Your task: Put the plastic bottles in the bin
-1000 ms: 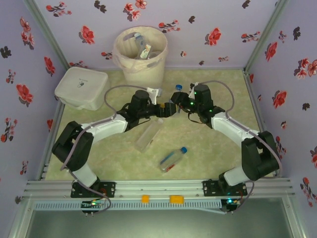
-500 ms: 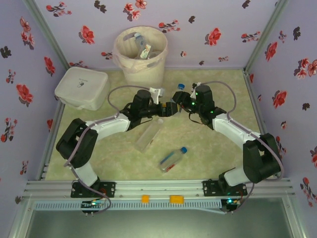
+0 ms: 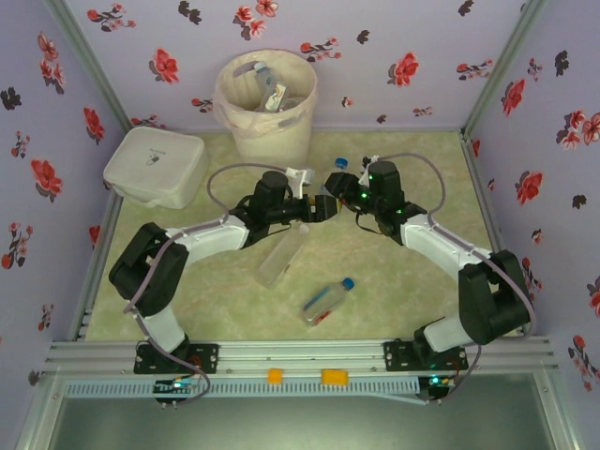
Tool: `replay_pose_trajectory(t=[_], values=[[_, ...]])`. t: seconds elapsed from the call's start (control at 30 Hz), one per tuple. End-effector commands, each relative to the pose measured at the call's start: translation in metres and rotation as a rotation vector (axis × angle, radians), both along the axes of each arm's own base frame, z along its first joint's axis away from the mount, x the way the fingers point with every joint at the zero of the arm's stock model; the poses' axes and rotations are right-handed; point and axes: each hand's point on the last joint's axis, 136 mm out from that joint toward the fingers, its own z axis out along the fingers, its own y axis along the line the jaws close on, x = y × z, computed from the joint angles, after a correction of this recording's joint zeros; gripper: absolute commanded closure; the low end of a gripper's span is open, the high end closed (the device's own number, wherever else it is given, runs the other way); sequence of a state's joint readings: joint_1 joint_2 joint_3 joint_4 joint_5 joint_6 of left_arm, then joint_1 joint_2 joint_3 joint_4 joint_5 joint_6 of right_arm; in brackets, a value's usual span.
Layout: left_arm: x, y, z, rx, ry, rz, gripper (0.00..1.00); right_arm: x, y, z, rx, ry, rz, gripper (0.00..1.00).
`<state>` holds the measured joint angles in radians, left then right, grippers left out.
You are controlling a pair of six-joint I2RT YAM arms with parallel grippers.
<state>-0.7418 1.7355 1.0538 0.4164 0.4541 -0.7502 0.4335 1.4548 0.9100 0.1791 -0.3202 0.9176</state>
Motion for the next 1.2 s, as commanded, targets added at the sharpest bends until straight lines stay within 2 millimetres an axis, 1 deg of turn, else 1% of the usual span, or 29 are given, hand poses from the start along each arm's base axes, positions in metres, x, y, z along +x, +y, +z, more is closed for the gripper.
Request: replay_pose_trajectory(t=[0.0, 0.13, 0.17, 0.27, 0.37, 0.4, 0.5, 0.57, 0.63, 0.7, 0.77, 0.8, 0.87, 1.0, 1.1, 1.17], values=[[0.001, -0.005, -0.006, 0.004, -0.006, -0.015, 0.34, 0.006, 0.008, 0.021, 0.036, -0.049, 0.007, 0.49], [0.001, -0.002, -0.002, 0.005, -0.017, -0.011, 0.45, 0.007, 0.007, 0.022, 0.032, -0.056, 0.002, 0.39], [0.001, -0.001, -0.002, 0.01, -0.022, -0.009, 0.49, 0.008, 0.007, 0.024, 0.031, -0.064, 0.002, 0.33], [0.005, 0.008, 0.001, 0.022, -0.03, 0.011, 0.49, 0.011, -0.001, 0.036, -0.007, -0.09, -0.018, 0.01], [0.01, 0.021, 0.007, 0.039, -0.047, 0.041, 0.5, 0.012, -0.018, 0.048, -0.098, -0.12, -0.06, 0.0], [0.012, 0.026, 0.01, 0.045, -0.057, 0.048, 0.51, 0.012, -0.027, 0.054, -0.134, -0.135, -0.079, 0.0], [0.019, 0.038, 0.021, 0.071, -0.095, 0.07, 0.56, 0.01, -0.05, 0.068, -0.227, -0.176, -0.135, 0.0], [0.024, 0.046, 0.031, 0.095, -0.123, 0.079, 0.64, 0.007, -0.065, 0.073, -0.286, -0.194, -0.18, 0.0], [0.028, 0.053, 0.044, 0.123, -0.162, 0.077, 0.74, 0.002, -0.078, 0.079, -0.34, -0.214, -0.218, 0.0], [0.033, 0.059, 0.068, 0.151, -0.224, 0.074, 0.87, -0.003, -0.091, 0.079, -0.39, -0.222, -0.256, 0.0], [0.039, 0.065, 0.087, 0.198, -0.283, 0.072, 1.0, -0.008, -0.103, 0.079, -0.417, -0.23, -0.303, 0.0], [0.043, 0.069, 0.098, 0.23, -0.309, 0.082, 1.0, -0.011, -0.108, 0.079, -0.424, -0.234, -0.32, 0.0], [0.054, 0.079, 0.118, 0.281, -0.367, 0.115, 1.0, -0.016, -0.11, 0.083, -0.415, -0.261, -0.324, 0.0], [0.074, 0.091, 0.159, 0.319, -0.482, 0.161, 1.0, -0.023, -0.109, 0.079, -0.36, -0.282, -0.322, 0.0], [0.094, 0.101, 0.187, 0.358, -0.553, 0.206, 1.0, -0.027, -0.096, 0.071, -0.269, -0.273, -0.285, 0.0], [0.106, 0.108, 0.2, 0.378, -0.591, 0.235, 1.0, -0.028, -0.088, 0.063, -0.197, -0.269, -0.266, 0.0]])
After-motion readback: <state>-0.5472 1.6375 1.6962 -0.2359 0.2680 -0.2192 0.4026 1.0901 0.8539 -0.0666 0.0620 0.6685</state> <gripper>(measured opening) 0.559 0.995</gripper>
